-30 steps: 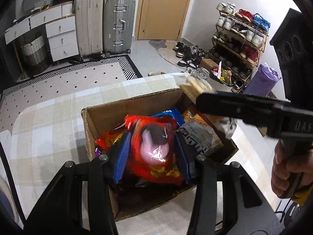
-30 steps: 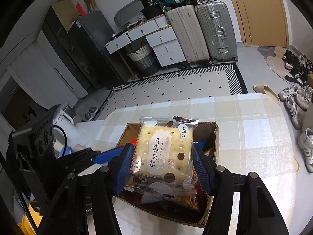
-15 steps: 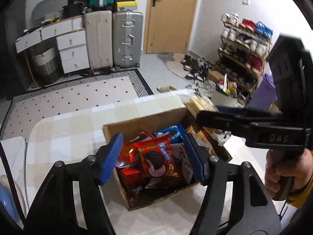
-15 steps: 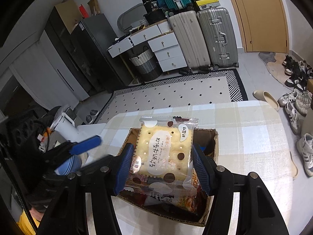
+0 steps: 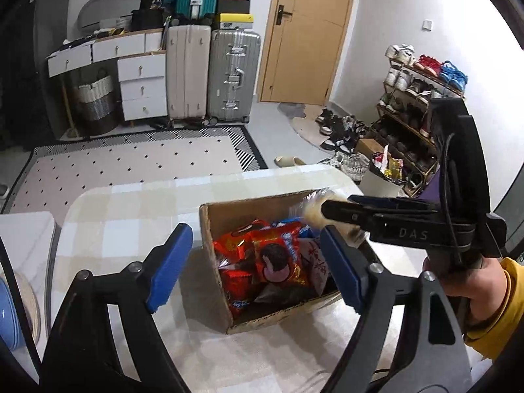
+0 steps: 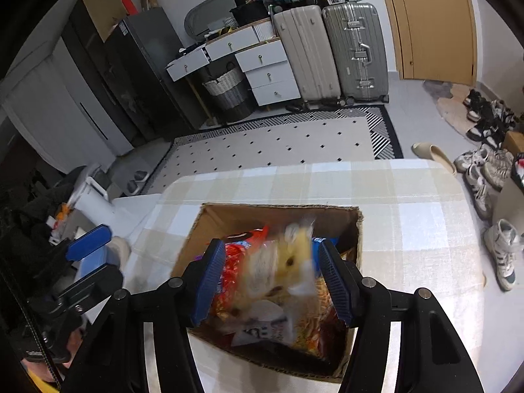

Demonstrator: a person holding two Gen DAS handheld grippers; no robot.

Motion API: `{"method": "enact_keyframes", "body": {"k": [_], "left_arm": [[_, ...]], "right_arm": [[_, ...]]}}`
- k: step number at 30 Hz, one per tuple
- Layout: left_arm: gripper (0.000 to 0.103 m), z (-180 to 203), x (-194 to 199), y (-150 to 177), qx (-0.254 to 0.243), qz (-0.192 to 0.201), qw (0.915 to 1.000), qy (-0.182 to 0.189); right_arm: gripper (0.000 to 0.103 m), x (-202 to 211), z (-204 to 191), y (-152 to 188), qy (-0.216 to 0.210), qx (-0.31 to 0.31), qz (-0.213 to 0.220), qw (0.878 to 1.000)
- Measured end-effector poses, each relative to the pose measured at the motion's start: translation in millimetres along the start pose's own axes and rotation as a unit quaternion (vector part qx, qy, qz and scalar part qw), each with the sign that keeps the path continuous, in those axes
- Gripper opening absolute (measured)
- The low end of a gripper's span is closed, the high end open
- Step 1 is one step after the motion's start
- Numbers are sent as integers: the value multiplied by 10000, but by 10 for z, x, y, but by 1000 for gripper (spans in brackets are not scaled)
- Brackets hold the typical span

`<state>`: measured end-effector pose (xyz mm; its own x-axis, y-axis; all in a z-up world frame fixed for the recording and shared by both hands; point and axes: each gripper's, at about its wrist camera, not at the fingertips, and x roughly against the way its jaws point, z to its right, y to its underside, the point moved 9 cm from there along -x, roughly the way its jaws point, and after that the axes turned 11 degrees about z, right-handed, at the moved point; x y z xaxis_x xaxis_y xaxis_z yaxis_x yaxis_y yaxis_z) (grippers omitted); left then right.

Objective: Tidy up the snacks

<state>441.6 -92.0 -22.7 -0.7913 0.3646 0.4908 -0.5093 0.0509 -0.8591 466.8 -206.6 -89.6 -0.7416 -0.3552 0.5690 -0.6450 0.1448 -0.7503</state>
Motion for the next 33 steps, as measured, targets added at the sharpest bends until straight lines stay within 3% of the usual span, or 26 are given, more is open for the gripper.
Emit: {"method": "enact_keyframes", "body": {"k": [8,16,20,25,28,29,30,33], "left_arm": [[79,-102,123,89,119,-63,9998,-124],[79,35,295,162,68,-28,9996,-288],[81,151,503,132,-3,84,9990,-435],[85,380,935,8,-213,400,9975,-534],[95,523,1261,-84,-243,688,9959,-529],[103,567,1389,-106,-248,805,9950,-545],[102,614,1533,-120,-258,957,9935,-552],[102,720,1905,-93,-372,1281,9886,-694]], "right_arm": [[60,110,-18,-35,-83,104,239,9996],[60,614,-160,-24,-201,268,734,9967],[69,932,-322,99,-123,722,919,9931],[80,1462,-460,250,-276,753,1311,9881],[84,1867,-610,310,-398,900,1627,9818],[89,2009,-661,331,-431,969,1746,9789],[96,2154,-707,359,-397,1039,1877,9759],[99,2548,-783,503,-341,1134,2212,9680]]}}
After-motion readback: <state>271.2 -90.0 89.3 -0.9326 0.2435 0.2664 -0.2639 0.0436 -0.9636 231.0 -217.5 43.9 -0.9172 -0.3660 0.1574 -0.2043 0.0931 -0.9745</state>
